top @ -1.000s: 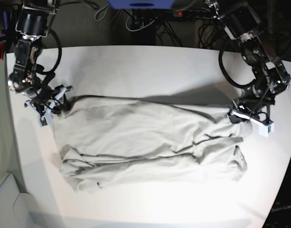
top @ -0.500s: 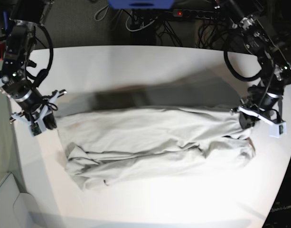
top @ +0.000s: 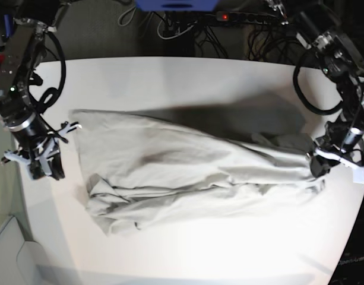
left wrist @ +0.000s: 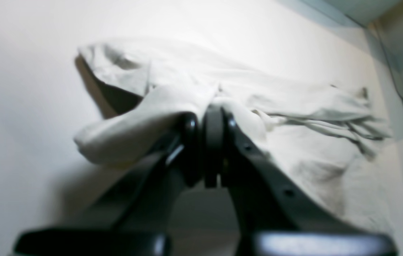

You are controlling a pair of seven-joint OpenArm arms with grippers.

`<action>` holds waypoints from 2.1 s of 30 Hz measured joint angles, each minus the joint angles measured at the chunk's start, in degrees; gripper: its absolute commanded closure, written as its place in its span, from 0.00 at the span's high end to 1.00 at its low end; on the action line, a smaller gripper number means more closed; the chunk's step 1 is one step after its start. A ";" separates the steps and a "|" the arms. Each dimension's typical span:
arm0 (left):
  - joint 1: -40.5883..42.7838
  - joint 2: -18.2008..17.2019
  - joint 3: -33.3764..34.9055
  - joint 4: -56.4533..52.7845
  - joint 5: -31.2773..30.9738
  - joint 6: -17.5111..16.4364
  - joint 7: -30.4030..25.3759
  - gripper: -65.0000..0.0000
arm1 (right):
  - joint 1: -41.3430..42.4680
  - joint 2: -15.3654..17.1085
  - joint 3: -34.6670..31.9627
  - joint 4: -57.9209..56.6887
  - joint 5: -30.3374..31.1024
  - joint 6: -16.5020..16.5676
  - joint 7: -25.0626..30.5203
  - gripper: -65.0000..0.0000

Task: Layout the t-shirt on the table in an organized manner, then fold the t-shirt properly
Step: 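Pull the folded shirt corner with the left gripper toward the shirt's middle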

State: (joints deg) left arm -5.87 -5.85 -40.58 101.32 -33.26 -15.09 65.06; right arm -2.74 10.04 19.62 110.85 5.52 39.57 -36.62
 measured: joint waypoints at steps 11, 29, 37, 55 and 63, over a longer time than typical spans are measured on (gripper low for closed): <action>-12.26 0.00 1.75 -27.30 9.05 0.11 -17.79 0.01 | -4.94 -1.18 -3.93 -4.28 0.26 0.02 -0.07 0.17; -17.16 -2.73 8.87 -39.21 10.71 0.13 -25.86 0.89 | -12.22 -1.66 -3.52 -5.22 0.31 0.00 0.26 0.34; -5.60 -4.74 4.63 -29.38 5.42 0.09 -16.85 0.98 | -12.13 -1.66 -3.56 -5.22 0.31 0.00 0.42 0.35; 0.28 -3.13 8.17 -30.23 4.48 0.13 -20.61 0.81 | -12.24 -1.99 -3.74 -5.22 0.31 0.00 0.42 0.35; 1.33 -2.51 13.57 -26.45 5.60 0.13 -20.37 0.37 | -12.74 -1.64 -3.50 -5.22 0.26 0.00 0.22 0.35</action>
State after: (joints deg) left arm -4.54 -8.36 -27.00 74.87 -27.66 -14.96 44.69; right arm -15.49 8.40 16.12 105.62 5.78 39.57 -36.40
